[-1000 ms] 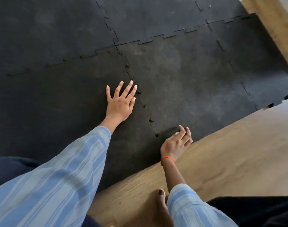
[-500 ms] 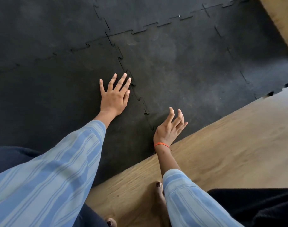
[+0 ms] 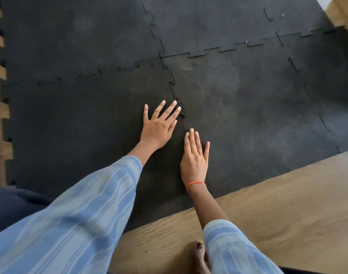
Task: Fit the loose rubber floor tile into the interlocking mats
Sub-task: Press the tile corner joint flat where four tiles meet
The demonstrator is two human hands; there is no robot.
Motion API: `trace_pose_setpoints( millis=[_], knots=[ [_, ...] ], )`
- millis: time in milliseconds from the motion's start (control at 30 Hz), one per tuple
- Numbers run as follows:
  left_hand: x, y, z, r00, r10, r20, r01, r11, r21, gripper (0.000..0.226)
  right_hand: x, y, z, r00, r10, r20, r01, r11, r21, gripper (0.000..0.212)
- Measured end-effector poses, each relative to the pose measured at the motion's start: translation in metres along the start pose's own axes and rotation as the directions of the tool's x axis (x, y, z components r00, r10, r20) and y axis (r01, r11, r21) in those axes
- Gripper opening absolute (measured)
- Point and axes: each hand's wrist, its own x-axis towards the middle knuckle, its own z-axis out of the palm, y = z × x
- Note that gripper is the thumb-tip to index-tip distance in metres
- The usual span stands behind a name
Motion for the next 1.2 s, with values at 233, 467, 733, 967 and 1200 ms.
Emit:
trace_pose_setpoints(
  millis=[233, 467, 733, 967, 1200],
  knots=[
    [0.001, 0.001, -0.001, 1.0, 0.004, 0.002, -0.004, 1.0, -0.024, 0.048, 0.002, -0.005, -0.001, 0.998, 0.057, -0.003, -0.056, 0.998, 0.01, 0.05],
    [0.0, 0.001, 0.001, 1.0, -0.002, -0.018, 0.001, 1.0, -0.023, 0.048, -0.03, -0.006, -0.001, 0.996, 0.085, -0.011, -0.084, 0.996, 0.018, 0.05],
    [0.001, -0.003, -0.002, 0.999, 0.001, 0.035, -0.001, 1.0, -0.009, 0.048, -0.027, -0.011, 0.006, 0.993, 0.115, 0.023, -0.116, 0.993, 0.03, 0.05],
    [0.004, -0.009, -0.005, 0.999, 0.013, 0.049, -0.012, 1.0, -0.006, 0.049, 0.008, -0.013, 0.005, 0.997, -0.022, 0.069, 0.023, 1.0, -0.017, 0.053],
    [0.003, -0.009, -0.007, 0.997, -0.031, -0.064, 0.022, 0.99, -0.142, 0.046, 0.08, -0.009, 0.006, 0.988, -0.124, 0.09, 0.128, 0.991, -0.04, 0.052]
  ],
)
